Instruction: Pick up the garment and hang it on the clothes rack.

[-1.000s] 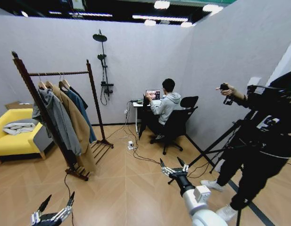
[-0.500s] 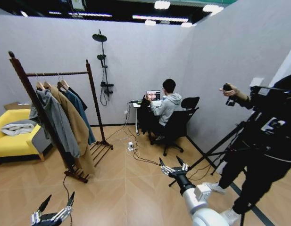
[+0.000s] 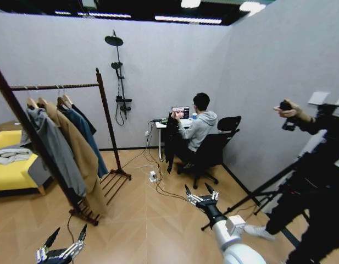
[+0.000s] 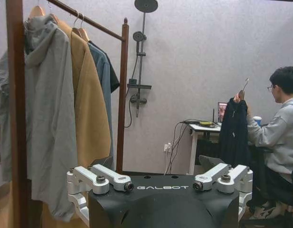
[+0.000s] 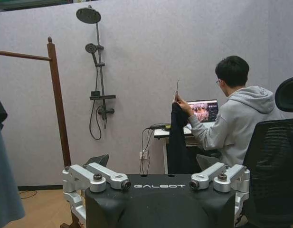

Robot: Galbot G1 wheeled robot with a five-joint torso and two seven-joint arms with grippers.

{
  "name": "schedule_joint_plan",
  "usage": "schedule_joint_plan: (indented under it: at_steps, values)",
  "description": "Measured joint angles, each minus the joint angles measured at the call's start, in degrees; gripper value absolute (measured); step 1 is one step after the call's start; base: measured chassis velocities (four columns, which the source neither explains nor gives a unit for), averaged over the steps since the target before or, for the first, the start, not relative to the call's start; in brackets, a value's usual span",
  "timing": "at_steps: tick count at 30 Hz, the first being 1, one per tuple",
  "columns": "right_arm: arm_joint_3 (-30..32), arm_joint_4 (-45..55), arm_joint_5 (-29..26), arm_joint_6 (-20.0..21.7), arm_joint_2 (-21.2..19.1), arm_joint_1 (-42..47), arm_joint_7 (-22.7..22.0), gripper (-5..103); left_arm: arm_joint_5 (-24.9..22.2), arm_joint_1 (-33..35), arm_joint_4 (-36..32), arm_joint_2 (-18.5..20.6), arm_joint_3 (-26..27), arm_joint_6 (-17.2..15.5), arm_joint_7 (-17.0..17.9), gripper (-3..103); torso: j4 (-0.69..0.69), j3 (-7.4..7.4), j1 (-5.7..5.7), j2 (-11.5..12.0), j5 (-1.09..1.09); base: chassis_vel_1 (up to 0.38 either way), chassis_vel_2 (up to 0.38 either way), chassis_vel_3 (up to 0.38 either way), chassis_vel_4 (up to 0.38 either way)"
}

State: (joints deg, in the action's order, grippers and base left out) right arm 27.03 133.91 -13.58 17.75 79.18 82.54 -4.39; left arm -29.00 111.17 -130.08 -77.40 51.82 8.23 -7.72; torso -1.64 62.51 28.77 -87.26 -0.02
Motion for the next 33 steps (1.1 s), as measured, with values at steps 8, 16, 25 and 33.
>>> schedule_joint_plan:
  at_steps: [8,16,25,33]
  values:
    - [0.0,0.0,0.2,0.1,0.0,0.0,0.1,100,0.0,0.0,0.0,0.0,0.0,0.0,0.0,100,0.00,0.02,0.04,0.0,0.09,-0.369,0.365,0.359,-0.373]
    - [0.0,0.4,0.1,0.3,0.0,0.1,0.1,100,0.0,0.0,0.0,0.0,0.0,0.0,0.0,100,-0.01,-0.01,0.00,0.0,-0.02,-0.360,0.350,0.359,-0.356]
    - [0.2,0.4,0.2,0.2,-0.1,0.3,-0.1,100,0.0,0.0,0.0,0.0,0.0,0.0,0.0,100,-0.01,0.00,0.01,0.0,0.05,-0.344,0.345,0.355,-0.361]
    - [0.0,0.3,0.5,0.0,-0.1,0.3,-0.1,100,0.0,0.0,0.0,0.0,0.0,0.0,0.0,100,0.00,0.00,0.00,0.0,-0.01,-0.370,0.347,0.357,-0.363]
